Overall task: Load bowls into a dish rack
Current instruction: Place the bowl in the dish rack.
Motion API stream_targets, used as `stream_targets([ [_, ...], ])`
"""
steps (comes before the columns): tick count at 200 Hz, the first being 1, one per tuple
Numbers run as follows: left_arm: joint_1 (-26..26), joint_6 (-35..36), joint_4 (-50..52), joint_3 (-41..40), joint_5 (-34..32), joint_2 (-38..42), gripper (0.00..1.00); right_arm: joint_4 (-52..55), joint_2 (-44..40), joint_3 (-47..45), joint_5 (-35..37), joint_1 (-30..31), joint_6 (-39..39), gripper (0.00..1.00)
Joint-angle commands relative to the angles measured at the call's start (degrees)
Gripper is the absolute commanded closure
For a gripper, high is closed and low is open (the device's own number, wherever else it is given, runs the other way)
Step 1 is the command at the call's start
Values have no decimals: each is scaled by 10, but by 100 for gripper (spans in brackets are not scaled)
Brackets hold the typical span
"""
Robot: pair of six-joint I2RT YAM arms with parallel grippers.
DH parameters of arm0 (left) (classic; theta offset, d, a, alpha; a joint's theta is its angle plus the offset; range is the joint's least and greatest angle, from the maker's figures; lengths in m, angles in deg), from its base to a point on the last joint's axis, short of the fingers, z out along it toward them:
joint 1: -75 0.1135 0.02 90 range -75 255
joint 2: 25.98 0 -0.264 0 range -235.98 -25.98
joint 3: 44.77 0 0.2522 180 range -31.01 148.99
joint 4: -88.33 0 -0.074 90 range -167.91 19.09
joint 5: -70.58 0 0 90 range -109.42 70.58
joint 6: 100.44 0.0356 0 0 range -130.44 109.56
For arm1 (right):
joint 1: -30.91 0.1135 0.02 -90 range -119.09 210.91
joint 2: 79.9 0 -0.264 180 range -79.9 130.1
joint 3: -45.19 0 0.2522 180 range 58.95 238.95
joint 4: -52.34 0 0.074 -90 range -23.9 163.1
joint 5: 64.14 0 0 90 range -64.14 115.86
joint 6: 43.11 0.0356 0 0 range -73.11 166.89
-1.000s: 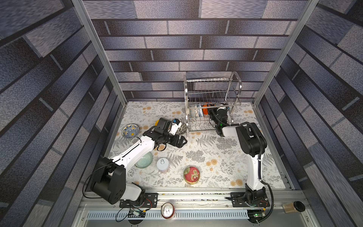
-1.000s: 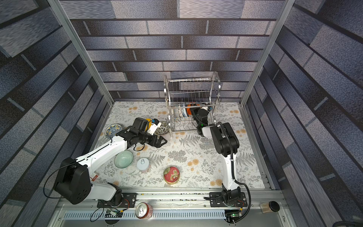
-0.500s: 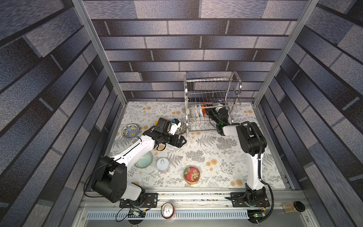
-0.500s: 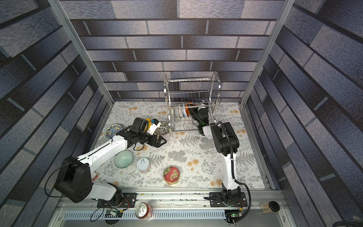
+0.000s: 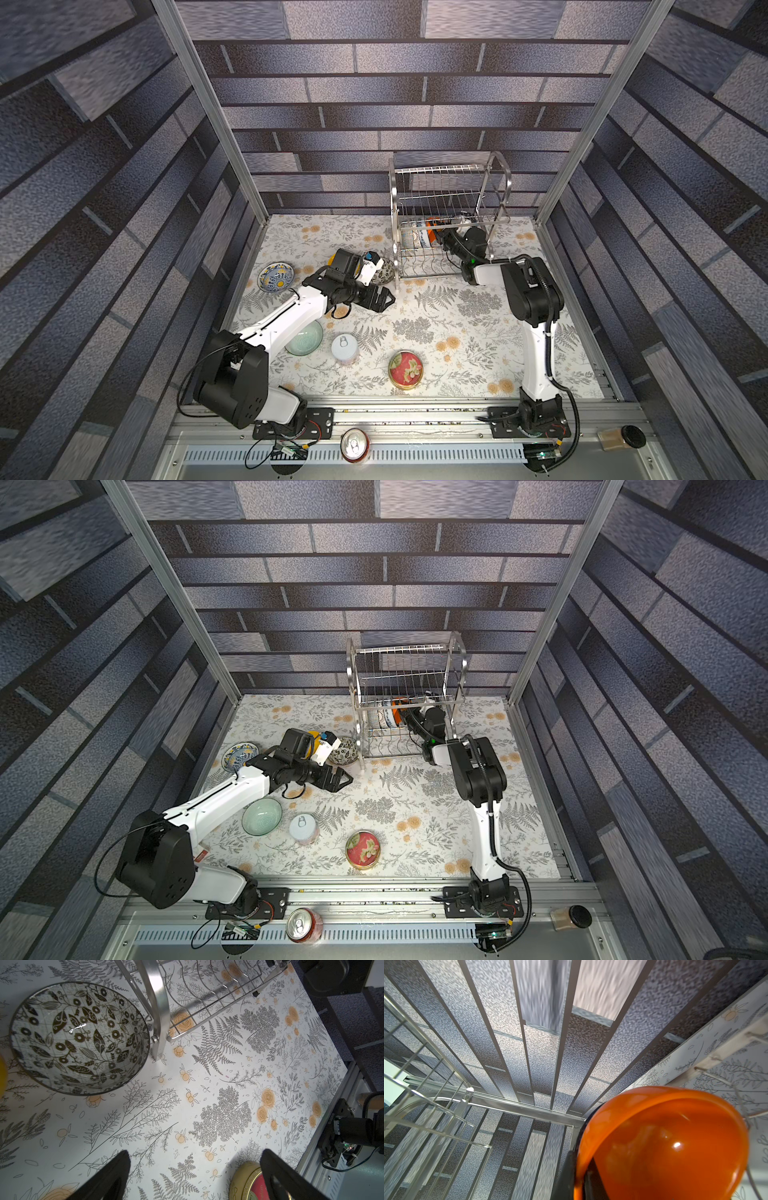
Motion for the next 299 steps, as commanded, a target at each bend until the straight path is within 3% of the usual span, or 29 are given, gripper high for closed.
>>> stream_targets([
  [1, 4, 9, 10, 10, 12, 5, 0, -21, 13, 0, -28, -5, -4, 90],
  [299, -3, 5, 17, 16, 20, 12, 0, -4, -43, -72, -9, -16, -33, 78],
])
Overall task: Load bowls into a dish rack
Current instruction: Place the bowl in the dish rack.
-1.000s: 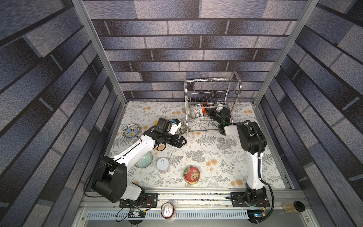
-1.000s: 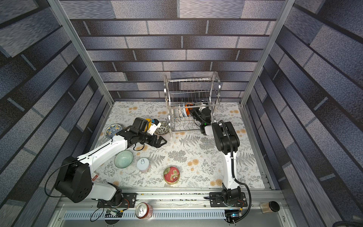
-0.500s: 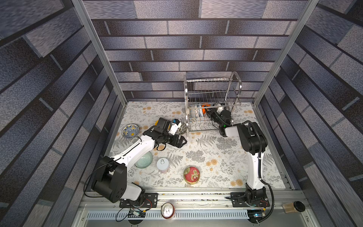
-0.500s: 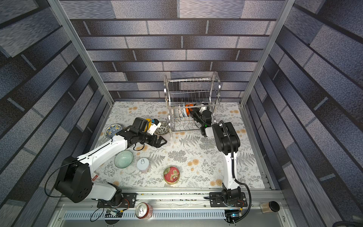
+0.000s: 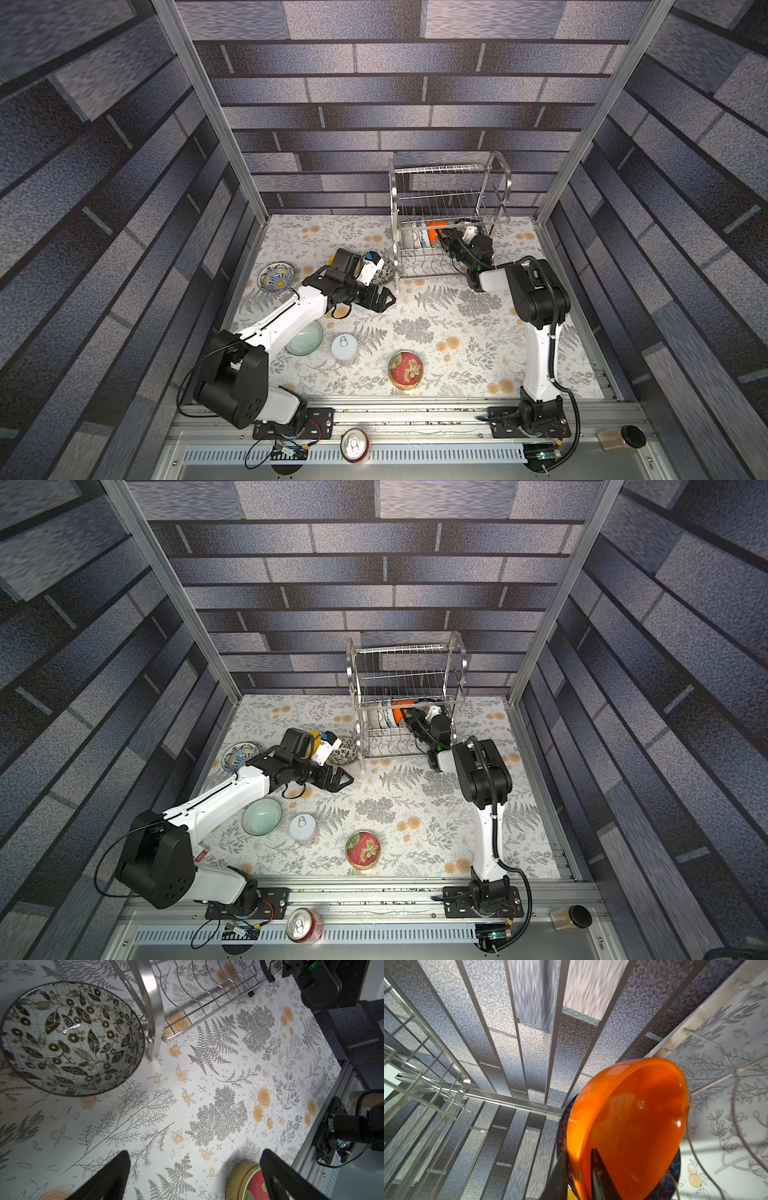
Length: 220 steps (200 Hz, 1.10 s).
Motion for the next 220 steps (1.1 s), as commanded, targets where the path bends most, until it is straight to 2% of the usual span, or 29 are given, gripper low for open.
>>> stream_targets([
  [1, -2, 5, 14, 13, 11, 12, 0, 23, -18, 2, -4, -3, -16, 78],
  [132, -3, 8, 18, 16, 10, 14, 0, 67, -20, 34, -5, -3, -36, 60],
  [220, -2, 8, 23, 19, -8, 20, 0, 92, -63, 1, -1, -4, -71, 40],
])
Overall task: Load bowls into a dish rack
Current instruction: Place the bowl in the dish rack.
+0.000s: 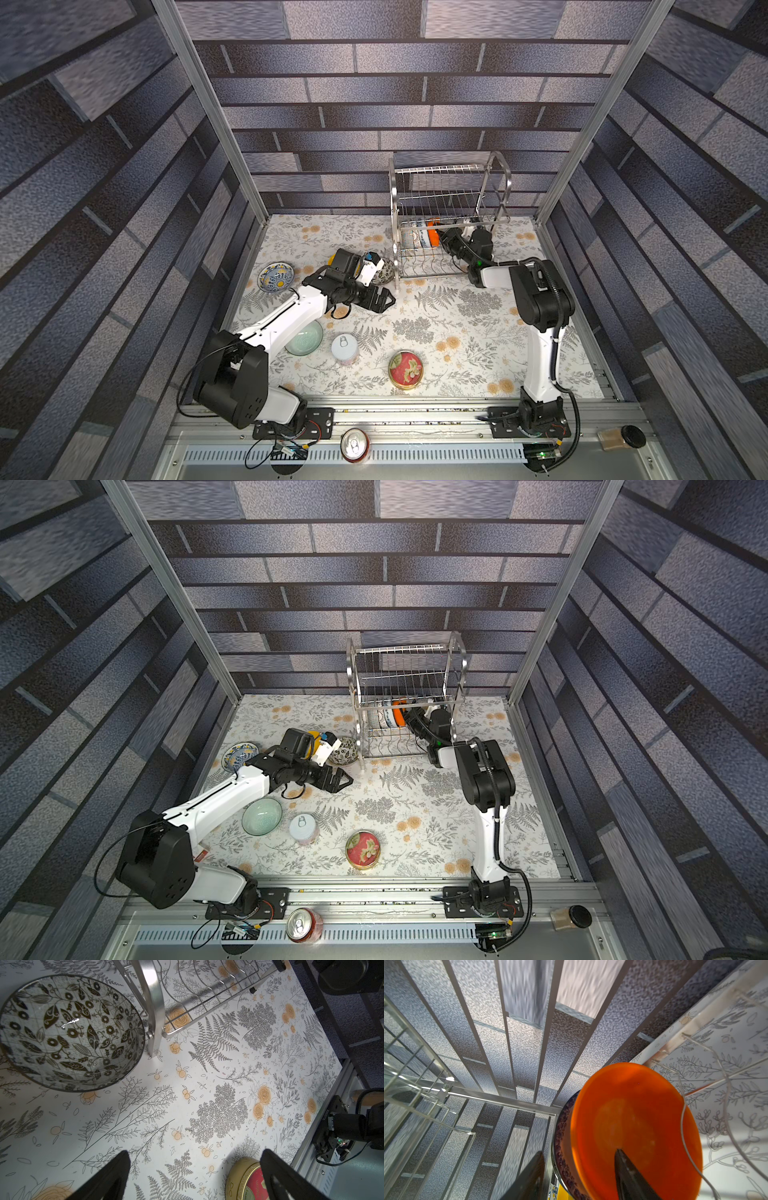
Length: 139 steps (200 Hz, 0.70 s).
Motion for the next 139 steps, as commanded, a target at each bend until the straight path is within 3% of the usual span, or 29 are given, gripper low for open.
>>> stream_targets([
  [1, -3, 7, 13, 17, -7, 20, 0, 4, -33, -17, -3, -1, -22, 40],
  [139, 18, -22, 18, 17, -140, 46, 0, 129, -143, -102, 8, 0, -128, 20],
])
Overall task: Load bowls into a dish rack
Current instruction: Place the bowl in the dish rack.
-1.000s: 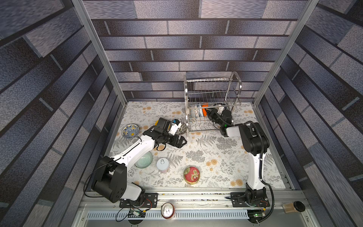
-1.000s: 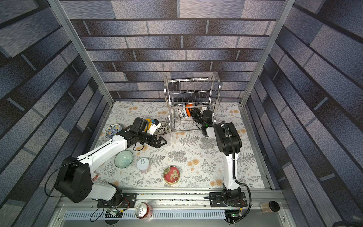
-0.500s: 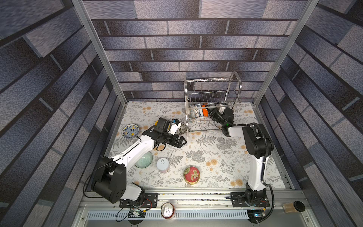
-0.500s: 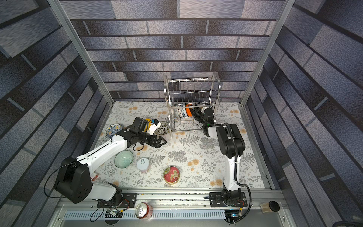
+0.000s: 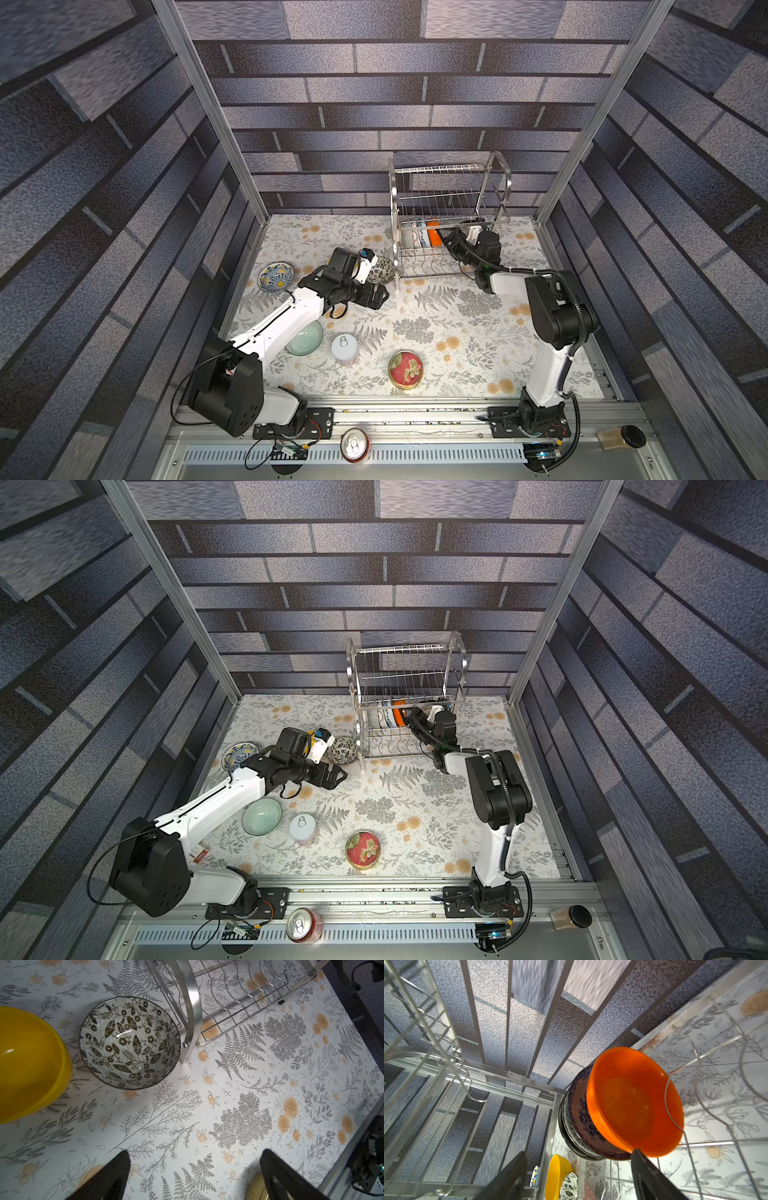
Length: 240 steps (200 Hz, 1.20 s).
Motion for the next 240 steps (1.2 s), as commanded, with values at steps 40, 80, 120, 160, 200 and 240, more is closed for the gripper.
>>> stream_targets([
  [40, 33, -35, 15, 17, -96, 30, 0, 115, -64, -26, 2, 7, -102, 20],
  [80, 64, -56, 23, 22, -136, 32, 0, 190, -111, -46, 14, 16, -171, 19],
  [120, 93, -80, 33, 30, -179, 24, 0, 238, -158, -82, 26, 30, -229, 20],
  [160, 114, -85, 42, 35, -213, 13, 0, 287, -207, -115, 47, 56, -286, 21],
  [200, 131, -95, 64, 50, -221, -11, 0, 327, -253, -145, 66, 85, -322, 25],
  [240, 158, -116, 75, 60, -195, -30, 1, 362, -308, -181, 91, 115, -355, 28],
])
